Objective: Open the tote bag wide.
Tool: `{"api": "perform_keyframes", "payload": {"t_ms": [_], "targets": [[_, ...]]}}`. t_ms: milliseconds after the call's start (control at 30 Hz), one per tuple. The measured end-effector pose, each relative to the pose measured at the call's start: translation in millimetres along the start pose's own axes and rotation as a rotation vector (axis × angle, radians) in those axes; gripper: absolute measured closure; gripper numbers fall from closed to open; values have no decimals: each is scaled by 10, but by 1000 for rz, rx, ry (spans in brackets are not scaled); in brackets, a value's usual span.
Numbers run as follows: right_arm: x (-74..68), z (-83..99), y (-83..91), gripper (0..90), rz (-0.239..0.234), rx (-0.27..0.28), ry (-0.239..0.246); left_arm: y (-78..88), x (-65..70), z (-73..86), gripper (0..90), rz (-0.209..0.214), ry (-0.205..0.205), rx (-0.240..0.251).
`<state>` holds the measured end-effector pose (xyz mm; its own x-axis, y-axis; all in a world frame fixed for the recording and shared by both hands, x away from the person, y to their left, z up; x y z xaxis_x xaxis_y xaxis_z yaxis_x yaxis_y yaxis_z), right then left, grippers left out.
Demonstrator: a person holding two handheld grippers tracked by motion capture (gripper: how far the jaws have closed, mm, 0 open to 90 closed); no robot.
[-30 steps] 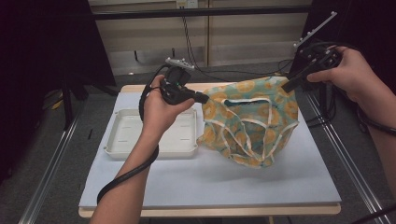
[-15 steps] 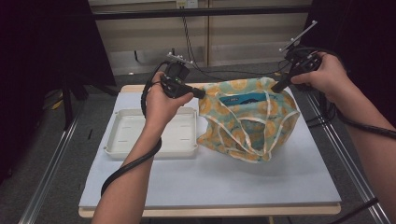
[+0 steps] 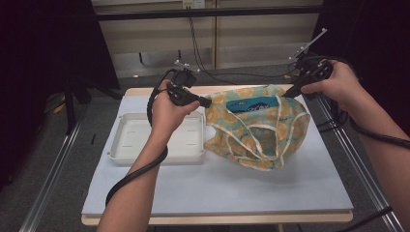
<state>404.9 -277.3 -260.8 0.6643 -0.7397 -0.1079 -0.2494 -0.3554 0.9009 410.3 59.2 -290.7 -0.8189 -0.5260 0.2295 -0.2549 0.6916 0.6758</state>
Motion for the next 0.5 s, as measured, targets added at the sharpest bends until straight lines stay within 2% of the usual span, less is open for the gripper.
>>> {"api": "perform_keyframes", "payload": {"t_ms": [67,167,267,367,500], "targets": [[17,31,52,560,14,2,2,-10,9,-3,900,0,-16,-13],[26,50,90,540,24,5,2,-22,19,-6,900,3,-4,1],[9,80,198,480,42,-4,9,-14,22,-11,900,2,-12,-1],[4,88,255,458,39,6,13,-12,35,-16,900,2,-12,4],[-50,78,387,410,47,-1,47,-7,49,-18,900,-2,-15,-5]]}}
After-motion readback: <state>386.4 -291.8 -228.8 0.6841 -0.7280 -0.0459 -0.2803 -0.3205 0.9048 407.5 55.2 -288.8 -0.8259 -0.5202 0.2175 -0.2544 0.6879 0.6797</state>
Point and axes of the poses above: each handheld gripper's, and its own axes: y roughly backward along the jaws, z roughly out of its underside, x roughly to its right, the point moved 2 cm from there along -y, roughly forward along the jaws, and after that the axes turned 1 degree about -x, right-handed, at the moved point
